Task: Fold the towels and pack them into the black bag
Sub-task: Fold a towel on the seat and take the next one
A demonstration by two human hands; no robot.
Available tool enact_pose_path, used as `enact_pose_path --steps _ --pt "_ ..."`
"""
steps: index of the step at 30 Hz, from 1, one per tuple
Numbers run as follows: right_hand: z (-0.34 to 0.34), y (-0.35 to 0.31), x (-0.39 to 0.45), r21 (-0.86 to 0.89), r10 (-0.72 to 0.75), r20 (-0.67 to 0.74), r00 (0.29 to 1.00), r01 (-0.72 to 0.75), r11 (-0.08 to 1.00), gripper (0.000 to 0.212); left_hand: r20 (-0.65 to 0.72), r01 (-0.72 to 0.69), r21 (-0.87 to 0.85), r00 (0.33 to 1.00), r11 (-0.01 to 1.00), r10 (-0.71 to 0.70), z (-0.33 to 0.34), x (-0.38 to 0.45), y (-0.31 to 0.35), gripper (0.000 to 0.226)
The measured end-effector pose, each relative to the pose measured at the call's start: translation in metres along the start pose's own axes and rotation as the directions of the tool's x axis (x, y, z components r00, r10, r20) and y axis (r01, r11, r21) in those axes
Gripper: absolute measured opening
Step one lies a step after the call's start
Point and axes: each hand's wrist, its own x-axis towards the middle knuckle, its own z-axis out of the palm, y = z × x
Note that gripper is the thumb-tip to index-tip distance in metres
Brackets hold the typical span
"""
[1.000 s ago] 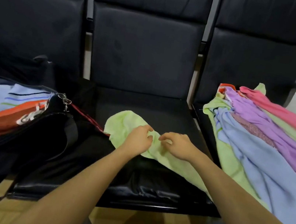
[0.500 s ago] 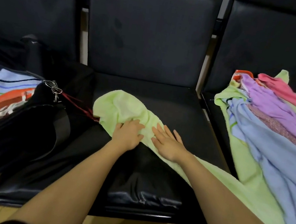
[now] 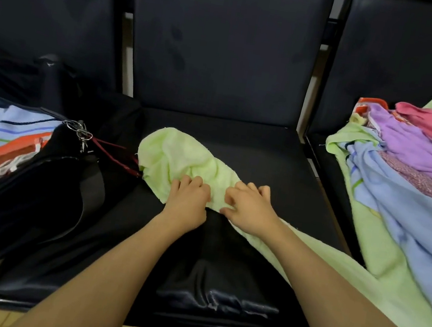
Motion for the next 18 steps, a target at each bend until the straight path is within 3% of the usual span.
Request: enact_pose_path --steps 3,7,12,15,18 --pt "-0.001 -0.002 0.0 0.16 0.1 -0.171 0.98 -0.072 0.984 0.023 -0.056 -0.001 0.004 0.998 1.0 0.002 0.002 -0.002 -0.001 0.032" --pt "-0.016 0.006 -0.001 0.451 0.339 -0.319 0.885 -0.173 0.876 0.02 -0.08 -0.009 -0.008 0.997 1.0 0.008 -0.001 -0.005 -0.001 0.025" --pt "-0.024 0.015 -0.006 0.555 0.509 -0.284 0.813 -0.293 0.778 0.019 -0.024 -0.106 0.114 0.994 0.988 0.11 0.003 -0.003 0.004 0.037" --pt "-0.024 0.014 -0.006 0.62 0.554 -0.251 0.794 -0.308 0.722 0.02 -0.012 -0.174 0.146 0.984 0.974 0.178 0.005 -0.003 0.009 0.037" --pt "-0.025 0.012 -0.006 0.62 0.547 -0.243 0.801 -0.305 0.723 0.022 -0.04 -0.147 0.107 0.988 0.983 0.152 0.009 -0.002 0.011 0.031"
